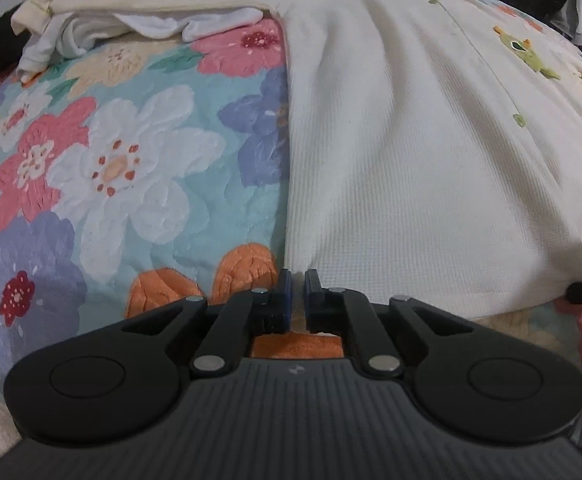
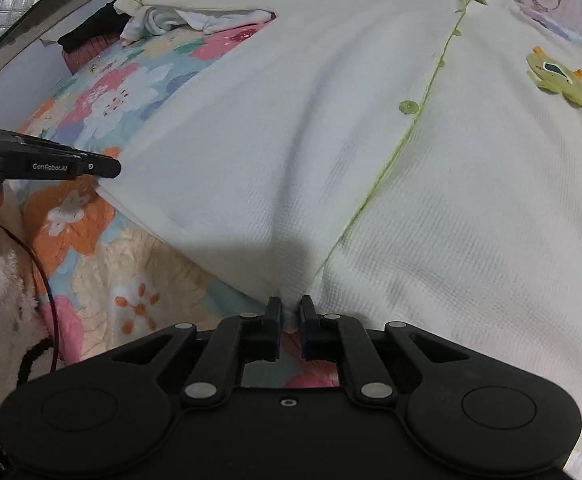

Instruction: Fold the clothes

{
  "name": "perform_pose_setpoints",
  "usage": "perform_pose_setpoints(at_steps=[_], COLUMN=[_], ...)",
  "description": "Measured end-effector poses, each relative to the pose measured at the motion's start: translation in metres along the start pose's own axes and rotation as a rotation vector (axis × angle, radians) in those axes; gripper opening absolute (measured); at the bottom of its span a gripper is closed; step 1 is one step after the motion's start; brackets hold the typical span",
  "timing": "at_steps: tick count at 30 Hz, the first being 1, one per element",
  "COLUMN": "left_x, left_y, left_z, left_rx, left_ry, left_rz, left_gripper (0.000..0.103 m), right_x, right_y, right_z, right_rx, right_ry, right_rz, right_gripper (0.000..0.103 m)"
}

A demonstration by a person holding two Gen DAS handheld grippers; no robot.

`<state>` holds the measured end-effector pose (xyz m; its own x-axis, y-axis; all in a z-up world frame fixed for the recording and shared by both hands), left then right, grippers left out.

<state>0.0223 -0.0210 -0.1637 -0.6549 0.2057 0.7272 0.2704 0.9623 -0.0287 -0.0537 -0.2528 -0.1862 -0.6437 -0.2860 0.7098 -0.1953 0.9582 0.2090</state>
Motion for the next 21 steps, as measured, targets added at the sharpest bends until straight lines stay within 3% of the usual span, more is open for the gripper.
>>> perform_pose_setpoints(at_steps=[3,5,7,11,14,17,21], left_x=[0.0,0.007,0.019,0.048,0.055,0.054,0.059], left_y=[0.0,0.005,0.016,0.047,0.066,0.082,0.092], left_z=[-0.001,-0.007,-0.018,-0.04,-0.047,-0.056,-0.072], left_rx=[0.007,0.044,0.102,0.23,0.278,0.326,0.297], left_ry=[0.001,-0.042,-0.117,-0.267,-0.28,-0.275,-0.286], left_rz=[0.0,-0.009,-0.023,-0.028,-0.037,-0.019,-0.024], left_gripper=[0.009,0.019,0.041,0.044,0.044,0.044,0.047], right_x=[0.004,0.002,0.003,0.026,0.048,0.054,0.052], right_y=[-0.001,-0.001,-0.004,-0.018,-0.028,-0.021,-0.003], right_z=[-0.005,-0.003,0.0,-0.021,-0.051,-0.078,-0.114], right_rx=[0.007,0.007,-0.006,-0.07,-0.089,-0.062,-0.018], right_ry=[0.009,0.033,0.058,-0.027,-0.123,-0.166,-0.203], right_rz=[-0.013,-0.009,-0.008,-0.004,0.027,0.035,0.004], right_gripper=[0.012,0.015,0.016,0.023,0.028,0.03,0.034])
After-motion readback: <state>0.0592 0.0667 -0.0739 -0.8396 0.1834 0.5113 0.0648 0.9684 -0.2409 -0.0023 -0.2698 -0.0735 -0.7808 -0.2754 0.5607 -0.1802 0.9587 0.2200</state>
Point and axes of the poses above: each gripper's, at about its wrist camera, not at the fingertips, and x roughly against the way its jaws point, y to its left, z to its underside, the point moved 5 cm from there along -x, roughly the way its jaws point, and after that the axes turned 13 degrees about -y, right-handed, at the moved point
